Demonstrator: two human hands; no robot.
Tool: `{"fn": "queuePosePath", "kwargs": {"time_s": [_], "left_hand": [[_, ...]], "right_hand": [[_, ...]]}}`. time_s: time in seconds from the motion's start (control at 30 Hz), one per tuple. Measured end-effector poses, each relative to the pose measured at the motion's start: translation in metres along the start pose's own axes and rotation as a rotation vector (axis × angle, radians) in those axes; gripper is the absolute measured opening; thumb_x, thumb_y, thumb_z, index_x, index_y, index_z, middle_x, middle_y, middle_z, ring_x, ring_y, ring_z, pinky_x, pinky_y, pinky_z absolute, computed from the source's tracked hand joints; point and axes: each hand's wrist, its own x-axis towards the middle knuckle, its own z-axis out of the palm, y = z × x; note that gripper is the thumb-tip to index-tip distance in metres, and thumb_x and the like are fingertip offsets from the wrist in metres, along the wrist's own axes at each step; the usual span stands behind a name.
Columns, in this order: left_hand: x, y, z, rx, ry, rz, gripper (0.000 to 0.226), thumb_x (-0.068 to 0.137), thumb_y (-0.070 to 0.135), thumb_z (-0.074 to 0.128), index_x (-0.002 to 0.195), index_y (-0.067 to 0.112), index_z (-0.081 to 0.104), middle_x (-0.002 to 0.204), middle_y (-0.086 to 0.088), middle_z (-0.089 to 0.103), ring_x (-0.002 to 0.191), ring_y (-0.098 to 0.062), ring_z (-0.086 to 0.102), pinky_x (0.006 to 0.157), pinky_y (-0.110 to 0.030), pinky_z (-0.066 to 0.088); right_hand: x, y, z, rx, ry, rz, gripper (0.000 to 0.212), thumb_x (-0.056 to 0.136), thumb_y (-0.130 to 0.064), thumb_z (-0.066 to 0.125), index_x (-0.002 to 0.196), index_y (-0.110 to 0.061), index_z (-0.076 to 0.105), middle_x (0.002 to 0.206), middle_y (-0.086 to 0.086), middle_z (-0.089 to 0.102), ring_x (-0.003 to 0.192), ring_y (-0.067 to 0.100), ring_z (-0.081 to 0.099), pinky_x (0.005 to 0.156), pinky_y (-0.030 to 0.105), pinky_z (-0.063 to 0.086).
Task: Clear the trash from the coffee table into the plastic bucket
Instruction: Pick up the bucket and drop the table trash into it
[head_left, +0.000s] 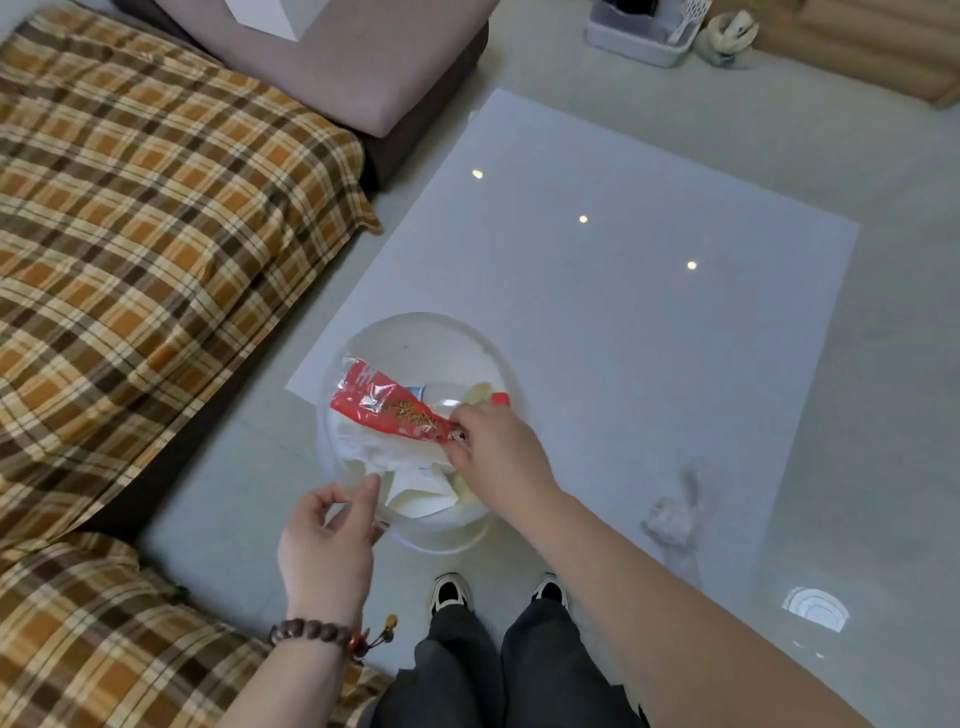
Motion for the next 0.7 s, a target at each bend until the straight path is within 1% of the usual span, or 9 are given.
{"fn": "queuePosePath", "kwargs": {"time_s": [0.13,0.2,0.27,0.33,0.43,0.5,0.57,0.63,0.7], "left_hand": [[-0.009,-0.001,0.009,-0.02,-0.078,0.005,0.033,0.084,0.036,0.076,0.087,0.006,0.062,0.071,0.01,0.077,0.063,-0.014,0.076,0.07,-0.035,0.057],[-0.011,-0.002,0.011,-0.026,-0.104,-0.009,0.032,0.085,0.034,0.076,0.086,0.005,0.062,0.071,0.013,0.077,0.064,-0.016,0.077,0.07,-0.035,0.057],[-0.011,-0.002,0.013,-0.042,-0.121,-0.031,0.035,0.085,0.033,0.076,0.088,0.001,0.063,0.075,0.002,0.077,0.064,-0.015,0.077,0.076,-0.039,0.059],[-0.013,-0.002,0.015,-0.062,-0.126,-0.051,0.036,0.084,0.032,0.076,0.091,-0.001,0.063,0.084,-0.002,0.077,0.063,-0.015,0.076,0.079,-0.039,0.059],[-0.015,-0.003,0.019,-0.072,-0.144,-0.055,0.031,0.085,0.03,0.076,0.088,0.002,0.062,0.072,0.005,0.077,0.063,-0.013,0.076,0.082,-0.041,0.059],[-0.017,-0.002,0.021,-0.048,-0.166,-0.045,0.029,0.085,0.031,0.076,0.083,0.006,0.061,0.063,0.014,0.073,0.062,-0.012,0.076,0.084,-0.043,0.058],[-0.021,-0.001,0.024,-0.036,-0.19,-0.021,0.029,0.086,0.031,0.075,0.08,0.006,0.06,0.056,0.014,0.069,0.059,-0.009,0.074,0.084,-0.043,0.058],[-0.026,0.002,0.027,-0.035,-0.222,0.004,0.031,0.085,0.033,0.075,0.081,0.006,0.06,0.059,0.013,0.071,0.06,-0.009,0.074,0.08,-0.041,0.058],[-0.03,0.004,0.03,-0.03,-0.245,0.015,0.036,0.08,0.039,0.077,0.082,0.007,0.061,0.065,0.013,0.074,0.065,-0.014,0.077,0.076,-0.037,0.057]], "right_hand": [[-0.003,0.001,-0.005,-0.024,-0.153,0.024,0.025,0.084,-0.034,0.064,0.094,-0.012,0.06,0.096,0.01,0.062,0.094,0.029,0.057,0.071,0.036,0.044],[-0.011,0.008,-0.01,-0.026,-0.18,0.023,0.038,0.084,-0.038,0.065,0.111,-0.013,0.057,0.111,0.01,0.061,0.107,0.028,0.052,0.082,0.037,0.046],[-0.02,0.017,-0.015,0.03,-0.185,0.033,0.056,0.085,-0.037,0.064,0.133,-0.015,0.045,0.13,0.009,0.055,0.122,0.027,0.045,0.097,0.039,0.041],[-0.029,0.024,-0.02,0.1,-0.137,0.026,0.057,0.087,-0.033,0.063,0.137,-0.018,0.042,0.137,0.006,0.051,0.127,0.025,0.042,0.102,0.036,0.037],[-0.038,0.028,-0.02,0.14,-0.155,-0.009,0.042,0.091,-0.032,0.057,0.131,-0.022,0.051,0.131,0.003,0.057,0.122,0.022,0.047,0.1,0.036,0.039],[-0.041,0.027,-0.016,0.139,-0.228,-0.061,0.035,0.094,-0.03,0.051,0.128,-0.021,0.055,0.125,0.005,0.062,0.116,0.025,0.05,0.097,0.038,0.042],[-0.042,0.027,-0.009,0.092,-0.318,-0.107,0.033,0.096,-0.026,0.044,0.125,-0.019,0.059,0.117,0.007,0.065,0.111,0.027,0.052,0.095,0.041,0.044],[-0.041,0.028,-0.005,-0.002,-0.392,-0.119,0.033,0.097,-0.022,0.04,0.121,-0.019,0.062,0.108,0.008,0.064,0.105,0.028,0.051,0.089,0.045,0.046],[-0.04,0.031,-0.004,-0.113,-0.431,-0.129,0.033,0.097,-0.018,0.038,0.12,-0.017,0.062,0.106,0.009,0.061,0.102,0.029,0.049,0.086,0.046,0.047]]}}
